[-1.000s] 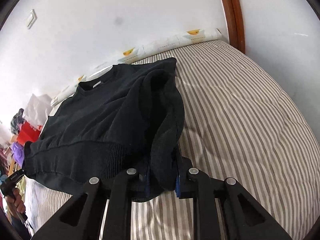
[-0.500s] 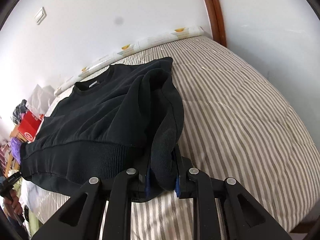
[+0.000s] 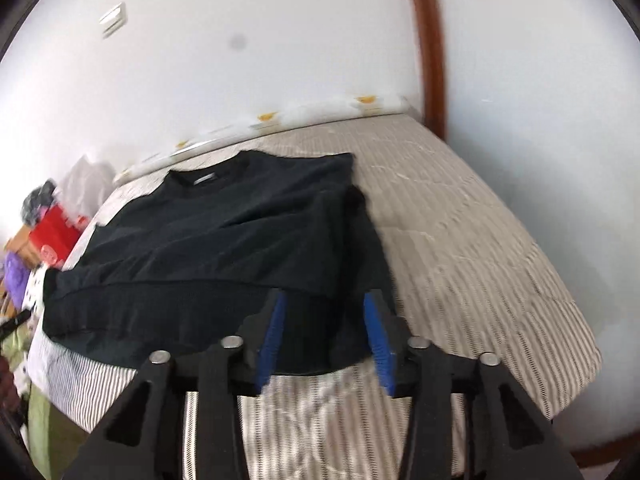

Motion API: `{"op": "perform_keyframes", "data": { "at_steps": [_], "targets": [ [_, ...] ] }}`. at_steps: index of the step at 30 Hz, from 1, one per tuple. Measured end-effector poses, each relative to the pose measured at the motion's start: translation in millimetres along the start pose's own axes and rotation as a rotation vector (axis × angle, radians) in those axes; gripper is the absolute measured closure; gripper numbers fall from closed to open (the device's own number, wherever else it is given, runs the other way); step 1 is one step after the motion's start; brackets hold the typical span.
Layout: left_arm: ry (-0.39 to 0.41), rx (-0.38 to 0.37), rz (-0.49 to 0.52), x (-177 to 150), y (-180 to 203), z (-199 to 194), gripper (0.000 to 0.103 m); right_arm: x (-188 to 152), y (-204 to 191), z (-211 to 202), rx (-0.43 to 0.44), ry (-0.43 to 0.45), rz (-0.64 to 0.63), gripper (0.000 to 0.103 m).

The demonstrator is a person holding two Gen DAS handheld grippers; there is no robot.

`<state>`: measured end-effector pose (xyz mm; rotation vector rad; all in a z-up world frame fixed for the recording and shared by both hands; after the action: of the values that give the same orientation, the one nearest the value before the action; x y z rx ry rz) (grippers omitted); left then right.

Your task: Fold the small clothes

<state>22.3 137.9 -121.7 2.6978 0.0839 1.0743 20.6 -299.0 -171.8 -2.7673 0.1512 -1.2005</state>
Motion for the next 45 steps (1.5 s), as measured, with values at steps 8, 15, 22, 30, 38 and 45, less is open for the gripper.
{"op": "perform_keyframes", "data": {
  "at_steps": [8, 15, 22, 30, 38, 45],
  "targets": [
    [-0.068, -0.033, 0.009, -2.3, 11.3, 34.8, 0.057, -0.3, 4.3, 43.1, 0.043, -0.060, 0.075, 0.057],
    [-0.116, -0.077, -0.064, 5.6, 2.4, 66.8, 0.058, 7.1, -2.0, 53.3, 0.063, -0.042, 0.047, 0.067],
    [-0.075, -0.120, -0.047, 25.3, 10.1, 59.8, 0.093, 32.5, -1.5, 30.4, 0.139, 0.040, 0.040, 0.094],
    [-0.004, -0.132, -0.060, 63.5, 15.2, 56.1, 0.094, 75.1, -3.7, 30.7, 0.185, 0.091, 0.092, 0.094],
    [-0.041, -0.104, -0.084, 94.1, 10.7, 98.3, 0.094, 111.2, -6.8, 76.0, 0.160, 0.073, 0.101, 0.094],
    [-0.103, -0.091, -0.099, 96.3, 4.9, 129.9, 0.090, 110.1, -3.6, 120.8, 0.095, -0.034, 0.096, 0.093]
  ]
}}
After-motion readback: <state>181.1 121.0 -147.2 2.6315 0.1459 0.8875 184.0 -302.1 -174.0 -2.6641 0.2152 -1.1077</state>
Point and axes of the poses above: each gripper's, at about its wrist camera, not at the fingertips, and z roughly the way its jaws point, y to its right, x to its top, the point moved 2 cm from there along z, roughly the way its jaws point, and after that the axes turned 5 degrees about -y, right-handed, at the moved point
